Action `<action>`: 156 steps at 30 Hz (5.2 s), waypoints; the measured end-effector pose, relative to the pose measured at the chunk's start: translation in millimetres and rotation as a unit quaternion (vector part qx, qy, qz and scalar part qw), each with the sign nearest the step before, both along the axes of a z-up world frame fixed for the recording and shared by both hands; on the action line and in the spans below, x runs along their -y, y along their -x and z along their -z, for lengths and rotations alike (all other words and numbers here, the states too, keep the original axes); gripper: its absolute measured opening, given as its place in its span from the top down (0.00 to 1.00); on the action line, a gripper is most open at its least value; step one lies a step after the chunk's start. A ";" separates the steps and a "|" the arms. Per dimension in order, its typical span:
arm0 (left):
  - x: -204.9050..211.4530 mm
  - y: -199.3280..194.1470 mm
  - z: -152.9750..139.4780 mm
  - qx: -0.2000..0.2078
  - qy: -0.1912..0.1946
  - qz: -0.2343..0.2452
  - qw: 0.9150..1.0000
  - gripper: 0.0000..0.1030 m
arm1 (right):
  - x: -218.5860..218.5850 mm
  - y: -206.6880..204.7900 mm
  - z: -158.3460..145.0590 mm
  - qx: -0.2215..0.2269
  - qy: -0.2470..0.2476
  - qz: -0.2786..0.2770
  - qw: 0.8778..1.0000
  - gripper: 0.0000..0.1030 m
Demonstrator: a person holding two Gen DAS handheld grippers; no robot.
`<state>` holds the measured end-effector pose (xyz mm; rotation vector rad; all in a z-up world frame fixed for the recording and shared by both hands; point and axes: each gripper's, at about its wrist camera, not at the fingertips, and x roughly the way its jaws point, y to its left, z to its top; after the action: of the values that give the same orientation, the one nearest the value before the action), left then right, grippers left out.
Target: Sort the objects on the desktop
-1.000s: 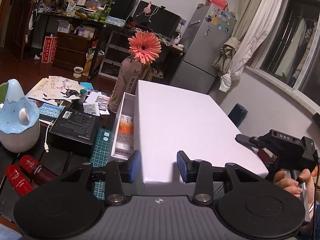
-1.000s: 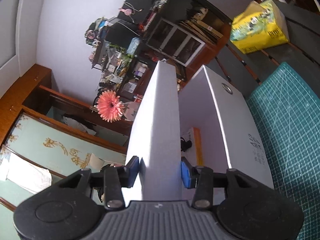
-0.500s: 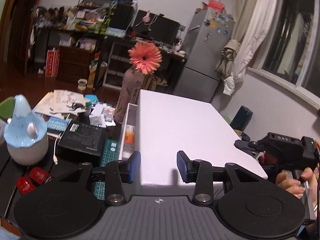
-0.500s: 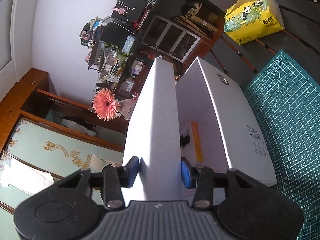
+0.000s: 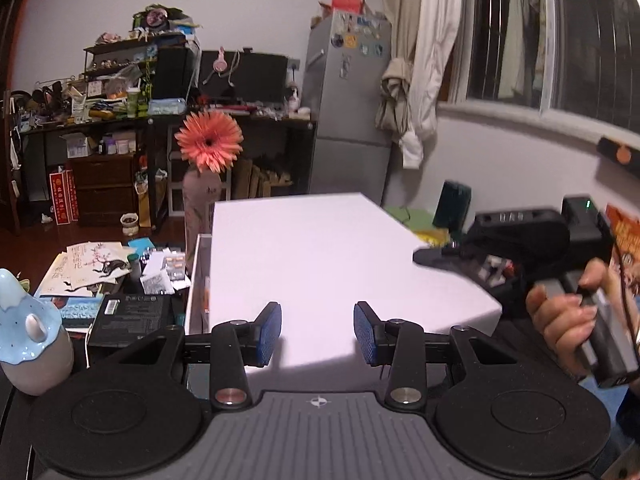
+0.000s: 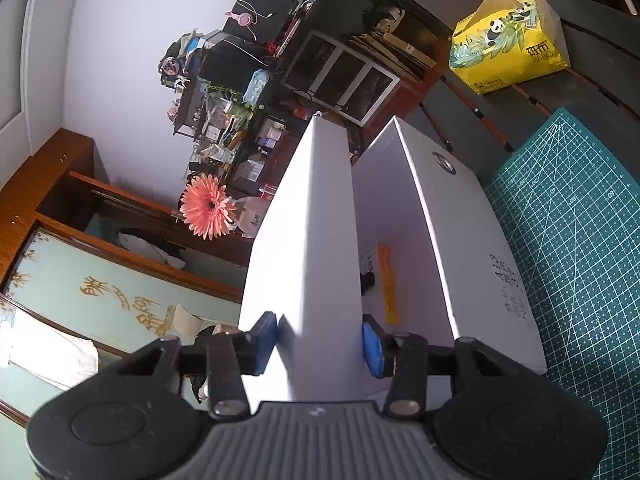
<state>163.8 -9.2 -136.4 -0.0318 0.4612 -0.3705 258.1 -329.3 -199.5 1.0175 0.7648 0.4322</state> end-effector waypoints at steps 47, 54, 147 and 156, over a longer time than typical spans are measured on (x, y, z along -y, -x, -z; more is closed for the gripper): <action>-6.4 -3.8 1.8 -0.008 0.020 -0.022 1.000 0.62 | -25.4 26.3 -50.0 0.053 0.259 0.047 0.963 0.57; -8.8 -1.2 -1.4 0.002 0.023 -0.029 0.999 0.62 | -26.9 35.3 -52.9 0.055 0.286 0.057 0.955 0.56; -48.8 81.7 -9.8 0.069 -0.011 -0.053 0.996 0.08 | -42.2 137.3 -55.8 0.092 0.302 0.078 0.946 0.49; -52.8 77.0 -9.4 0.060 0.001 -0.063 0.996 0.08 | -60.2 148.1 -67.3 0.142 0.365 0.088 0.916 0.48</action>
<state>86.8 43.6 -127.1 -0.0397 0.3382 -0.2478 110.0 -269.1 -132.3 0.3025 0.4978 0.1061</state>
